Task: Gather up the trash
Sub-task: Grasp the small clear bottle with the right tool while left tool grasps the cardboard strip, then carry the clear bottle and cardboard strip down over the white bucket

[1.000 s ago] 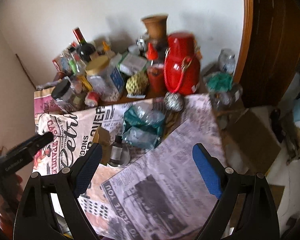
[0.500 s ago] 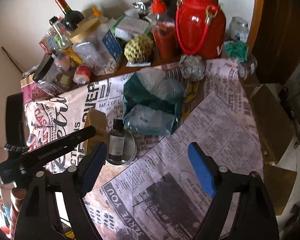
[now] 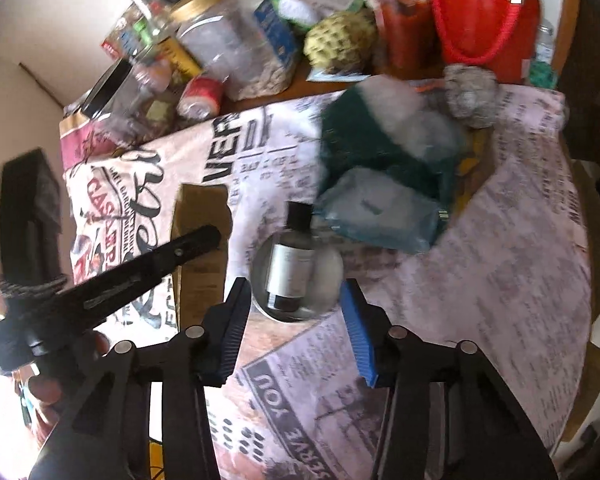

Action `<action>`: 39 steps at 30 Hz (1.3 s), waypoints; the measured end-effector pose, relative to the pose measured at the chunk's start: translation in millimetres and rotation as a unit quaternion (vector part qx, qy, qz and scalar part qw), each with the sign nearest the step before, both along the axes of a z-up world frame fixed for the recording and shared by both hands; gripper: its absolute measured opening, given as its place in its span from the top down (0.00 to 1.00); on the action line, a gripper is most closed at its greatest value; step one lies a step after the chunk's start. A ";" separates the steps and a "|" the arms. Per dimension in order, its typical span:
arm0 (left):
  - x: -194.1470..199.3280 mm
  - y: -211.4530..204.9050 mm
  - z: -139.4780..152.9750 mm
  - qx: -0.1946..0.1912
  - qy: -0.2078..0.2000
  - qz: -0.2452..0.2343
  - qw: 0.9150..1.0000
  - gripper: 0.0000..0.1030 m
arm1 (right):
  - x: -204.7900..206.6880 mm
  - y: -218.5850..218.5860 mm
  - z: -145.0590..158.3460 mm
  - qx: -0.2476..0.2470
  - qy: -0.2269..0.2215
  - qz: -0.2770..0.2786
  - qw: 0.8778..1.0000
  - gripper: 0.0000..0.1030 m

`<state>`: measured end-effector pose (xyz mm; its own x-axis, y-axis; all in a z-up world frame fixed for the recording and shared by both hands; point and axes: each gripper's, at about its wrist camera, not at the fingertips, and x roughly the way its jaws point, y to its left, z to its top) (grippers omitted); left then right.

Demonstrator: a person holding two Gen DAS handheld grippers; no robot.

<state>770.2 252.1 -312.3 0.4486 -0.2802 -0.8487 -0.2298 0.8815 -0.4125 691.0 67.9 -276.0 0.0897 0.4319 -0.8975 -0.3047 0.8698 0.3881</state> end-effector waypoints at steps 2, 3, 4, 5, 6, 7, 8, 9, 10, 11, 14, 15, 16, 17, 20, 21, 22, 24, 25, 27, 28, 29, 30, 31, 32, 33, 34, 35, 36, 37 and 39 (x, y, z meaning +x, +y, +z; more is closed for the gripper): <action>-7.1 7.0 8.3 0.015 -0.009 0.005 1.000 1.00 | 2.4 10.5 -6.9 0.000 0.003 0.007 1.000 0.60; -10.3 10.6 11.9 0.024 -0.013 0.008 1.000 1.00 | 3.6 15.0 -10.5 -0.001 0.005 0.009 1.000 0.61; -13.6 14.6 15.9 0.034 -0.017 0.012 0.999 1.00 | 4.6 18.1 -13.4 -0.003 0.007 0.010 1.000 0.62; -15.9 18.2 18.1 0.043 -0.019 0.014 0.999 1.00 | 6.5 22.5 -18.6 -0.006 0.010 0.011 1.000 0.66; -19.4 22.2 20.8 0.052 -0.021 0.017 0.998 1.00 | 8.5 26.1 -24.1 -0.009 0.015 0.011 1.000 0.67; -21.8 24.7 22.5 0.058 -0.023 0.018 0.998 1.00 | 9.1 26.6 -26.9 -0.011 0.018 0.010 1.000 0.68; -24.5 27.5 24.3 0.063 -0.024 0.020 0.997 1.00 | 10.6 29.3 -31.5 -0.015 0.021 0.008 1.000 0.68; -26.8 29.1 25.1 0.066 -0.026 0.021 0.997 1.00 | 11.5 31.8 -34.3 -0.018 0.022 0.007 1.000 0.68; -28.2 31.0 25.7 0.068 -0.027 0.023 0.997 1.00 | 11.8 33.2 -37.1 -0.026 0.021 0.008 0.999 0.68; -29.3 32.4 26.1 0.070 -0.027 0.023 0.997 1.00 | 12.0 36.0 -40.0 -0.036 0.017 0.010 0.999 0.68; -30.0 31.9 27.0 0.079 -0.029 0.023 0.996 1.00 | 12.0 41.5 -48.4 -0.051 0.015 0.016 0.998 0.74; -29.6 31.2 27.9 0.082 -0.030 0.022 0.996 1.00 | 11.7 42.3 -49.4 -0.049 0.015 0.016 0.999 0.74; -29.3 29.8 29.1 0.084 -0.031 0.022 0.996 1.00 | 11.0 42.7 -49.5 -0.049 0.011 0.015 0.999 0.74; -28.8 28.8 30.6 0.087 -0.032 0.021 0.996 1.00 | 9.9 43.6 -48.9 -0.054 0.004 0.016 0.998 0.74; -26.0 23.3 38.0 0.093 -0.038 0.017 0.995 1.00 | 6.6 42.3 -43.2 -0.054 -0.011 0.021 0.998 0.75; -25.1 20.6 42.0 0.098 -0.041 0.015 0.994 1.00 | 5.4 39.6 -38.6 -0.049 -0.015 0.019 0.998 0.75; -23.7 17.8 45.3 0.102 -0.043 0.013 0.994 1.00 | 0.2 36.8 -32.9 -0.044 -0.020 0.019 0.999 0.75; -19.4 10.3 52.6 0.111 -0.047 0.008 0.993 1.00 | -2.2 27.7 -20.5 -0.031 -0.031 0.015 0.999 0.75; -17.2 5.4 58.0 0.115 -0.053 0.006 0.992 1.00 | -2.5 23.3 -15.7 -0.026 -0.035 0.013 0.999 0.75; -15.7 -3.4 68.3 0.117 -0.064 0.004 0.991 1.00 | -2.8 8.5 -0.3 -0.013 -0.045 0.006 0.999 0.75; -16.2 -8.8 75.6 0.118 -0.072 0.002 0.990 1.00 | -4.4 1.3 6.9 -0.009 -0.054 0.001 0.999 0.75; -17.9 -14.4 83.0 0.119 -0.080 0.001 0.990 1.00 | -6.2 -10.1 18.9 -0.005 -0.067 -0.006 0.998 0.75; -19.8 -23.4 92.2 0.124 -0.090 -0.001 0.988 1.00 | -6.5 -15.7 25.6 -0.003 -0.073 -0.010 0.997 0.75; -22.3 -29.6 98.9 0.127 -0.096 -0.003 0.987 1.00 | -9.6 -25.7 35.7 0.004 -0.083 -0.017 0.996 0.75; -26.4 -38.5 108.0 0.132 -0.104 -0.004 0.986 1.00 | -10.1 -33.4 43.2 0.010 -0.090 -0.023 0.996 0.75; -30.3 -45.4 115.4 0.135 -0.110 -0.004 0.985 1.00 | -14.1 -44.6 52.8 0.017 -0.097 -0.029 0.995 0.75; -36.6 -54.9 124.9 0.138 -0.119 -0.003 0.983 1.00 | -17.3 -51.9 59.7 0.021 -0.102 -0.033 0.994 0.75; -42.2 -63.2 132.8 0.141 -0.127 -0.002 0.982 1.00 | -22.0 -63.7 69.5 0.028 -0.112 -0.037 0.993 0.75; -49.4 -72.6 140.9 0.145 -0.135 0.000 0.980 1.00 | -25.3 -70.7 76.1 0.032 -0.119 -0.039 0.992 0.75; -59.2 -83.9 150.6 0.151 -0.145 0.005 0.978 1.00 | -30.6 -80.9 86.0 0.036 -0.129 -0.041 0.990 0.75; -77.8 -102.6 165.4 0.158 -0.161 0.016 0.974 1.00 | -41.9 -103.5 107.3 0.045 -0.151 -0.039 0.987 0.75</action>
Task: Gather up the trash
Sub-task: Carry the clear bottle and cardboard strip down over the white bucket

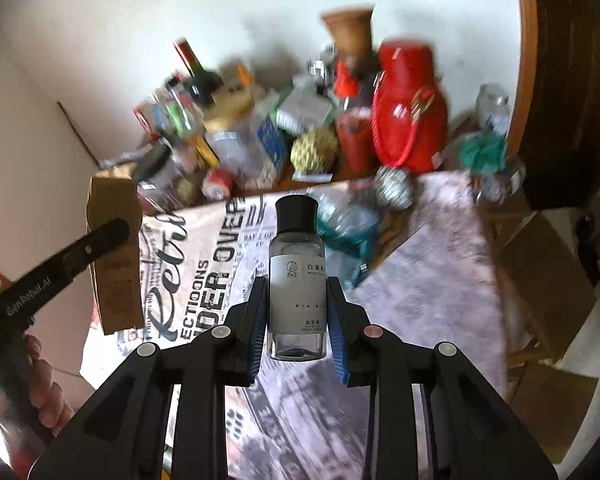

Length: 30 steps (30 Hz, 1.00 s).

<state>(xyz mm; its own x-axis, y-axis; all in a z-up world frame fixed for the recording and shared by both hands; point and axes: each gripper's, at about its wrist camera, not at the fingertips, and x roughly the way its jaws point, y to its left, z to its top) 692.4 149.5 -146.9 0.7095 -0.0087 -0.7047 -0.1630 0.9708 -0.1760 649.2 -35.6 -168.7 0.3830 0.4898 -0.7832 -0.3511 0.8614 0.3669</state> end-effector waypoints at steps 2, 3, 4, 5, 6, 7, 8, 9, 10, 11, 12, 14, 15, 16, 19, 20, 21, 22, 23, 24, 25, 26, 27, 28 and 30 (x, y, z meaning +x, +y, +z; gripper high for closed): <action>-23.8 -18.4 13.4 -0.001 -0.016 0.013 1.000 1.00 | -14.7 -19.3 20.4 0.008 -0.026 0.008 1.000 0.75; -35.0 -27.1 18.6 -0.002 -0.022 0.017 1.000 1.00 | -19.0 -24.1 26.8 0.010 -0.034 0.011 0.999 0.75; -47.1 -37.0 24.4 -0.002 -0.029 0.022 0.999 1.00 | -24.3 -30.7 34.3 0.014 -0.046 0.015 0.999 0.75; -57.5 -45.3 28.9 -0.002 -0.034 0.024 0.999 1.00 | -33.8 -42.1 45.1 0.017 -0.059 0.021 0.998 0.75; -65.0 -51.4 32.6 -0.002 -0.037 0.025 0.999 1.00 | -37.3 -43.2 47.6 0.018 -0.066 0.024 0.997 0.75; -73.4 -58.2 36.5 -0.002 -0.041 0.025 0.999 1.00 | -43.7 -50.5 54.0 0.020 -0.073 0.027 0.997 0.75; -82.5 -65.7 40.4 -0.001 -0.043 0.024 0.999 1.00 | -51.2 -57.6 60.4 0.022 -0.079 0.030 0.996 0.75; -89.3 -71.4 43.4 0.001 -0.046 0.023 0.999 1.00 | -55.1 -61.5 64.8 0.023 -0.081 0.033 0.996 0.75; -98.4 -78.4 47.7 0.006 -0.049 0.023 0.999 1.00 | -60.7 -67.2 67.6 0.025 -0.085 0.034 0.996 0.75; -104.8 -82.8 50.0 0.010 -0.051 0.023 0.998 1.00 | -68.8 -72.9 72.4 0.026 -0.089 0.036 0.995 0.75; -114.0 -88.5 53.2 0.015 -0.054 0.022 0.998 1.00 | -76.3 -77.2 76.3 0.028 -0.093 0.036 0.995 0.75; -126.5 -95.3 58.1 0.019 -0.058 0.017 0.998 1.00 | -92.3 -85.1 83.3 0.034 -0.100 0.034 0.994 0.75; -133.0 -99.9 60.2 0.021 -0.059 0.013 0.998 1.00 | -99.4 -87.8 85.5 0.037 -0.103 0.032 0.993 0.75; -141.2 -104.0 62.8 0.023 -0.061 0.009 0.998 1.00 | -103.4 -90.5 86.4 0.039 -0.105 0.030 0.993 0.75; -163.6 -110.8 67.9 0.026 -0.071 -0.004 0.997 1.00 | -123.8 -97.5 91.7 0.039 -0.112 0.019 0.993 0.75; -170.4 -112.2 69.2 0.026 -0.073 -0.009 0.997 1.00 | -131.7 -99.0 93.7 0.038 -0.114 0.013 0.993 0.75; -177.1 -112.8 70.0 0.026 -0.075 -0.013 0.997 1.00 | -139.7 -100.2 95.4 0.038 -0.114 0.008 0.993 0.75; -186.9 -113.4 71.2 0.026 -0.078 -0.019 0.996 1.00 | -145.1 -101.9 96.5 0.038 -0.115 0.004 0.993 0.75; -195.2 -113.1 71.8 0.026 -0.081 -0.025 0.996 1.00 | -154.9 -102.2 97.8 0.034 -0.116 -0.004 0.993 0.75; -204.1 -112.4 72.2 0.026 -0.083 -0.031 0.996 1.00 | -160.0 -103.7 98.5 0.032 -0.117 -0.007 0.993 0.75; -210.9 -112.0 71.7 0.026 -0.084 -0.035 0.996 1.00 | -167.9 -103.8 99.2 0.030 -0.118 -0.012 0.992 0.75; -221.8 -110.9 71.1 0.025 -0.085 -0.042 0.995 1.00 | -177.5 -103.1 99.8 0.027 -0.119 -0.019 0.992 0.75; -230.7 -110.1 70.4 0.024 -0.085 -0.046 0.995 1.00 | -185.2 -102.6 100.0 0.025 -0.120 -0.024 0.992 0.75; -241.9 -108.4 69.0 0.023 -0.083 -0.052 0.995 1.00 | -196.1 -100.7 100.2 0.023 -0.120 -0.030 0.992 0.75; -264.2 -105.4 65.7 0.022 -0.081 -0.060 0.995 1.00 | -216.5 -98.1 99.7 0.020 -0.119 -0.037 0.992 0.75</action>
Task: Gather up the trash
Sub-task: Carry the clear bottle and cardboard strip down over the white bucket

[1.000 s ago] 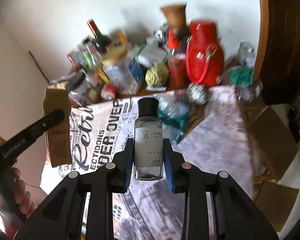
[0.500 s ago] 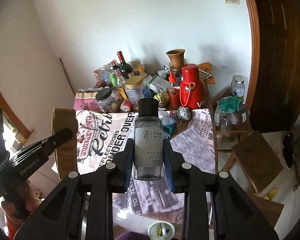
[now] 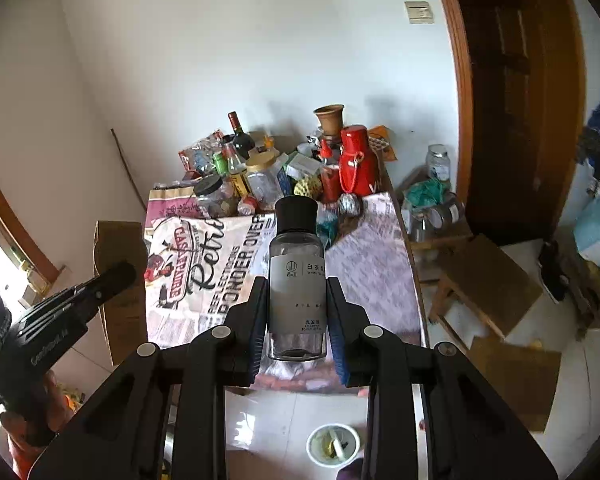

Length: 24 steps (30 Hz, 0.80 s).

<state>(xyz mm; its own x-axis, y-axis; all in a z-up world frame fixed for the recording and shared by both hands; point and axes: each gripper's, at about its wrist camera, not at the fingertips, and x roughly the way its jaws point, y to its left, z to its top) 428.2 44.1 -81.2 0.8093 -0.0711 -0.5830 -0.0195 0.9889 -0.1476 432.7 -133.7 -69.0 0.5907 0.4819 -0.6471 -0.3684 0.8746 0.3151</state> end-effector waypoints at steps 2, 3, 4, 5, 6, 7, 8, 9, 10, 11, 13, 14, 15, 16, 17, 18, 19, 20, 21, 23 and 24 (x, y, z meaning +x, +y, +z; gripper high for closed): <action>-26.8 4.8 -4.8 -0.003 0.003 -0.008 1.000 1.00 | -26.9 5.5 -0.7 -0.004 0.000 -0.007 1.000 0.75; -38.7 6.8 -7.4 -0.004 0.004 -0.013 1.000 1.00 | -35.2 6.0 -1.1 -0.005 0.000 -0.009 1.000 0.75; -48.2 7.9 -9.7 -0.004 0.005 -0.016 1.000 1.00 | -49.8 9.1 -2.3 -0.007 0.000 -0.012 1.000 0.75; -58.3 9.0 -12.4 -0.004 0.007 -0.019 1.000 1.00 | -61.8 10.4 -3.6 -0.008 0.001 -0.016 1.000 0.75; -68.6 10.3 -15.3 -0.005 0.009 -0.022 1.000 1.00 | -69.7 10.4 -4.9 -0.008 0.002 -0.017 1.000 0.75; -79.6 11.6 -18.6 -0.006 0.012 -0.025 1.000 1.00 | -80.6 11.5 -7.3 -0.008 0.006 -0.019 1.000 0.75; -89.4 12.5 -21.5 -0.007 0.014 -0.028 0.999 1.00 | -92.2 13.0 -10.0 -0.008 0.010 -0.021 1.000 0.75; -98.0 12.7 -23.8 -0.008 0.016 -0.031 0.999 1.00 | -101.3 13.7 -12.0 -0.009 0.013 -0.023 1.000 0.75; -106.9 13.1 -27.0 -0.007 0.020 -0.035 0.999 1.00 | -111.8 14.6 -14.5 -0.012 0.016 -0.025 0.999 0.75; -113.9 13.0 -30.0 -0.005 0.024 -0.038 0.999 1.00 | -122.0 15.1 -17.4 -0.013 0.021 -0.027 0.999 0.75; -125.4 12.6 -36.2 -0.005 0.033 -0.043 0.998 1.00 | -137.1 14.4 -22.0 -0.018 0.031 -0.028 0.999 0.75; -128.0 12.7 -38.8 -0.007 0.038 -0.046 0.998 1.00 | -143.8 14.4 -25.1 -0.022 0.038 -0.029 0.999 0.75; -131.5 12.8 -42.5 -0.010 0.044 -0.049 0.998 1.00 | -147.6 14.5 -27.4 -0.024 0.043 -0.029 0.998 0.75; -134.2 12.9 -47.2 -0.012 0.051 -0.052 0.997 1.00 | -153.0 14.0 -30.0 -0.027 0.049 -0.031 0.998 0.75; -135.0 12.7 -50.9 -0.014 0.057 -0.054 0.997 1.00 | -155.8 12.7 -33.9 -0.030 0.058 -0.033 0.997 0.75; -137.2 12.0 -55.4 -0.016 0.064 -0.056 0.996 1.00 | -160.2 11.5 -36.0 -0.032 0.063 -0.033 0.997 0.75; -139.4 10.6 -61.4 -0.018 0.071 -0.058 0.996 1.00 | -162.0 10.2 -39.4 -0.034 0.071 -0.034 0.996 0.75; -140.0 9.3 -65.9 -0.019 0.077 -0.060 0.995 1.00 | -161.9 8.6 -44.5 -0.036 0.081 -0.035 0.995 0.75; -140.2 8.1 -71.0 -0.020 0.084 -0.060 0.994 1.00 | -164.6 8.1 -47.4 -0.038 0.086 -0.035 0.995 0.75; -139.7 6.2 -81.9 -0.022 0.098 -0.062 0.993 1.00 | -166.1 7.1 -56.5 -0.043 0.101 -0.033 0.993 0.75; -138.6 4.9 -89.0 -0.022 0.107 -0.062 0.992 1.00 | -168.2 7.2 -60.5 -0.045 0.106 -0.032 0.993 0.75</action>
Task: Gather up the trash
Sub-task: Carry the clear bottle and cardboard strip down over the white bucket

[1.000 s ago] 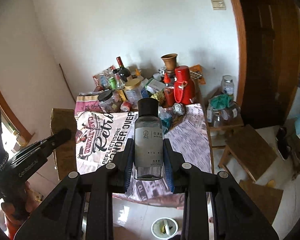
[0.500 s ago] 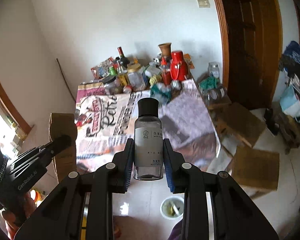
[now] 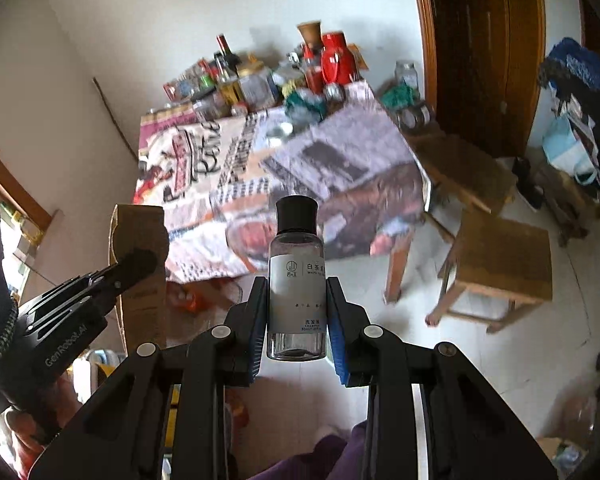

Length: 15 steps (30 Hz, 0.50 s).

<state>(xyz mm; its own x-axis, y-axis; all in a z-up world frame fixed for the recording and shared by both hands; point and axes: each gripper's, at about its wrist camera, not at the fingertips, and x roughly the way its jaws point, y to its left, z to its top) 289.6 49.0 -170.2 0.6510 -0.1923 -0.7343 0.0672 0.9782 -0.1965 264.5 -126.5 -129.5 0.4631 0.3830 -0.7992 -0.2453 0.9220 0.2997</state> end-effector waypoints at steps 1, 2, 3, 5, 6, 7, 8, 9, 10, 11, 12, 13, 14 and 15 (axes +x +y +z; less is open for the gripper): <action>1.0 -0.8 -6.0 0.001 0.006 0.000 1.000 1.00 | -1.5 -0.5 -6.1 -0.004 0.007 0.002 1.000 0.75; 2.4 -2.0 -12.1 0.002 0.012 0.001 1.000 1.00 | 0.6 -1.1 -11.5 -0.007 0.012 0.004 1.000 0.75; 5.6 -3.3 -21.0 0.004 0.022 0.001 1.000 1.00 | -0.5 -2.0 -15.4 -0.008 0.016 0.006 1.000 0.75; 9.7 -5.2 -36.2 0.006 0.037 0.003 0.999 1.00 | 2.9 -4.5 -29.8 -0.008 0.031 0.012 0.999 0.75; 13.5 -6.2 -47.9 0.009 0.047 0.005 0.999 1.00 | 6.8 -5.9 -39.1 -0.008 0.039 0.015 0.999 0.75; 15.8 -6.3 -57.4 0.010 0.054 0.008 0.998 1.00 | 5.7 -6.5 -44.6 -0.008 0.042 0.016 0.999 0.75; 19.1 -7.8 -68.6 0.012 0.063 0.012 0.998 1.00 | 10.5 -6.9 -54.4 -0.010 0.049 0.021 0.999 0.75; 22.7 -8.5 -80.3 0.011 0.072 0.017 0.997 1.00 | 12.9 -7.3 -62.3 -0.012 0.053 0.024 0.998 0.75; 27.7 -8.5 -96.8 0.009 0.084 0.026 0.996 1.00 | 17.5 -7.2 -71.7 -0.014 0.058 0.029 0.998 0.75; 30.9 -8.1 -107.3 0.007 0.092 0.032 0.995 1.00 | 24.1 -6.8 -85.0 -0.017 0.065 0.036 0.997 0.75; 34.8 -7.1 -120.1 0.003 0.101 0.040 0.994 1.00 | 29.3 -6.6 -96.1 -0.019 0.070 0.042 0.996 0.75; 38.9 -6.0 -136.0 -0.003 0.110 0.050 0.993 1.00 | 34.4 -6.3 -107.4 -0.020 0.076 0.047 0.996 0.75; 41.8 -5.6 -150.1 -0.009 0.120 0.057 0.991 1.00 | 38.7 -5.0 -115.4 -0.020 0.081 0.051 0.995 0.75; 43.8 -4.9 -162.3 -0.012 0.127 0.062 0.990 1.00 | 44.6 -4.0 -129.4 -0.017 0.091 0.057 0.994 0.75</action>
